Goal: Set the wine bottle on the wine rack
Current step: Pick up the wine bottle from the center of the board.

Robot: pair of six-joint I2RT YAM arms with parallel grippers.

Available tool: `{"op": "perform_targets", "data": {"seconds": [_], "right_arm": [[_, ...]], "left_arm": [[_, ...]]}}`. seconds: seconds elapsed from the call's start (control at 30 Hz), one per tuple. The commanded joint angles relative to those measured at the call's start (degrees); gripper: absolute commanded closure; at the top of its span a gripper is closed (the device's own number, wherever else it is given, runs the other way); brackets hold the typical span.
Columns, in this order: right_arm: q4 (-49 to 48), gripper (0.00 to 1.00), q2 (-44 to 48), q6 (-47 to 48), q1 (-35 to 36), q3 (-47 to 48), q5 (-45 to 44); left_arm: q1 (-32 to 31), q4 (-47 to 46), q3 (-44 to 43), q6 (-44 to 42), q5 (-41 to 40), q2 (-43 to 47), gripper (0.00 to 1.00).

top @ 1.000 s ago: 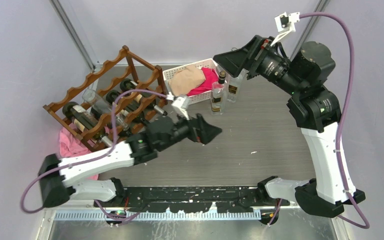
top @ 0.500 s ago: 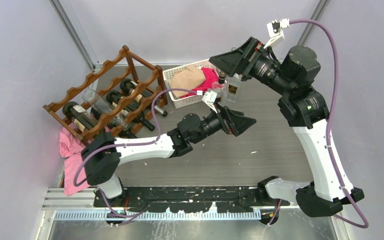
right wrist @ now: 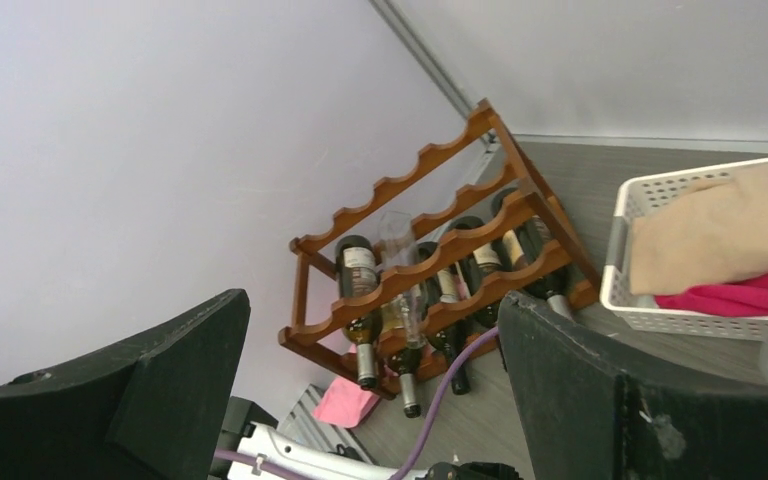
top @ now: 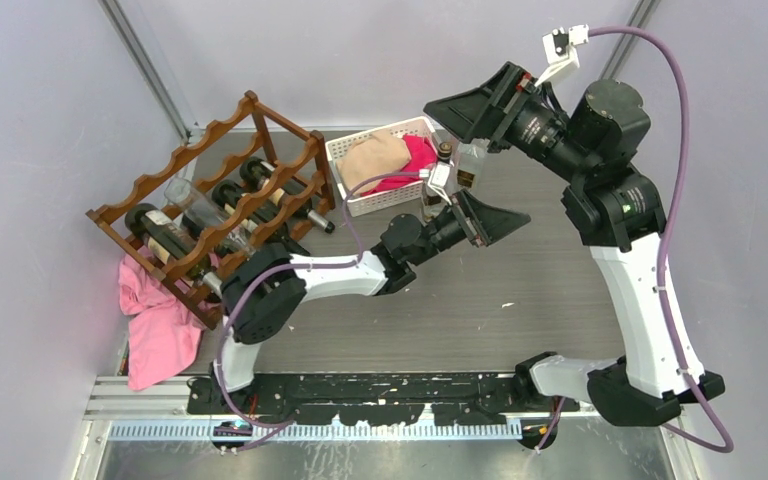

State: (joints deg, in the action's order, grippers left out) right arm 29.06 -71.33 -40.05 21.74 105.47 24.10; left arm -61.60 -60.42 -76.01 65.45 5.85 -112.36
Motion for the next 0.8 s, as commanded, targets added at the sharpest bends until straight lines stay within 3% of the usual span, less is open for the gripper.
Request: {"op": "perform_targets", "data": {"seconds": [0.0,0.17,0.33,0.6,0.77], "right_arm": [[1.6,0.0,3.54,3.96,-0.32,2.98,-5.11],[5.95,0.0,4.69,6.87,-0.36,7.62,-10.36],[2.83,0.0,10.53,7.89,-0.37,3.18,-13.25],[-11.86,0.0,30.08,4.06,-0.38,-21.07,-18.08],[-12.47,0.0,40.07,2.69,-0.32,-29.35,-23.7]], "left_arm": [[0.15,-11.25,-6.37,5.93,1.23,-4.24,0.0],[0.02,-8.16,-16.88,7.95,3.65,-9.25,0.0],[-0.24,-5.46,-23.29,8.34,6.73,-11.88,0.0],[-2.29,-0.84,-19.82,3.84,12.05,-8.7,0.0],[-4.6,-1.07,-17.84,2.2,12.09,-8.29,0.0]]}}
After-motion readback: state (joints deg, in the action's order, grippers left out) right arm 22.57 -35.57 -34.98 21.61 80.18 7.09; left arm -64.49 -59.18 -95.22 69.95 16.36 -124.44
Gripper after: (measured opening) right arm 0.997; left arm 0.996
